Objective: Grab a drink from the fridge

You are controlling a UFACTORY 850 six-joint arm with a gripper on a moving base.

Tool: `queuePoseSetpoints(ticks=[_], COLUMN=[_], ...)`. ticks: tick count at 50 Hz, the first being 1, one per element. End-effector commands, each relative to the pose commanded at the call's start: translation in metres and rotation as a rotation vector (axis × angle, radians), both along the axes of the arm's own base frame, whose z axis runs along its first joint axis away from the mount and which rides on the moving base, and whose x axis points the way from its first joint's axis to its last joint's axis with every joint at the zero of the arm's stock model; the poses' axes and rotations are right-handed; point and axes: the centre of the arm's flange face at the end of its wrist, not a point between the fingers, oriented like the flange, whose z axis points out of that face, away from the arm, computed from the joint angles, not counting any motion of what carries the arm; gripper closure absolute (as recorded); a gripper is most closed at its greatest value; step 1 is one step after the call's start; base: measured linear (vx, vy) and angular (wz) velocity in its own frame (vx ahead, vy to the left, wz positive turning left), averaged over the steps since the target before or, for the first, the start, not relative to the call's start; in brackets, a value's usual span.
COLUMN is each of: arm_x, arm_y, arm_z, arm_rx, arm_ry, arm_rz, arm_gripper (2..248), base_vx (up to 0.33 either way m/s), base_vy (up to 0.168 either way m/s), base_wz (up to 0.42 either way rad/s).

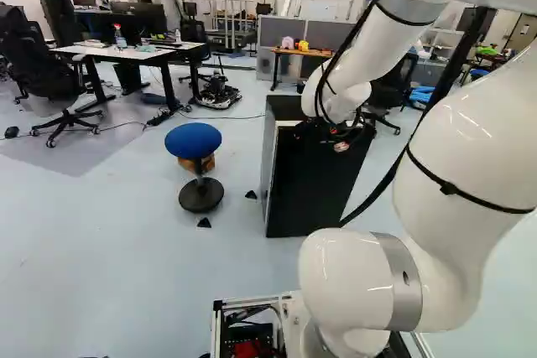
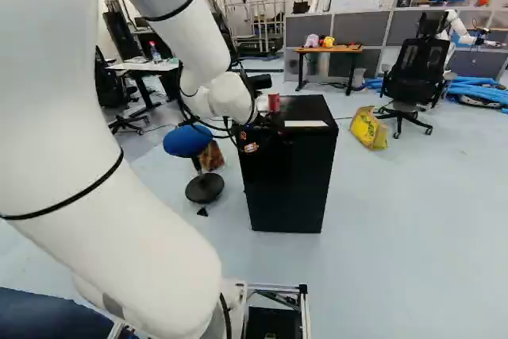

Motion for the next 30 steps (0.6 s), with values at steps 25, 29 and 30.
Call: queuePoseSetpoints(ticks=[25,29,30], arm_x=[0.01,0.012,0.013], arm_y=[0.001,0.001,0.001], arm_z=[0.01,0.011,0.012], arm_rx=[0.003,0.006,0.007], arm_ry=[-0.152,-0.171,-0.176], arm_rz=[0.016,0.014,0.013], arm_gripper=[3,3,3], base_vx=[0.0,0.0,0.0], base_vy=[0.0,0.0,0.0], base_wz=[0.0,0.0,0.0])
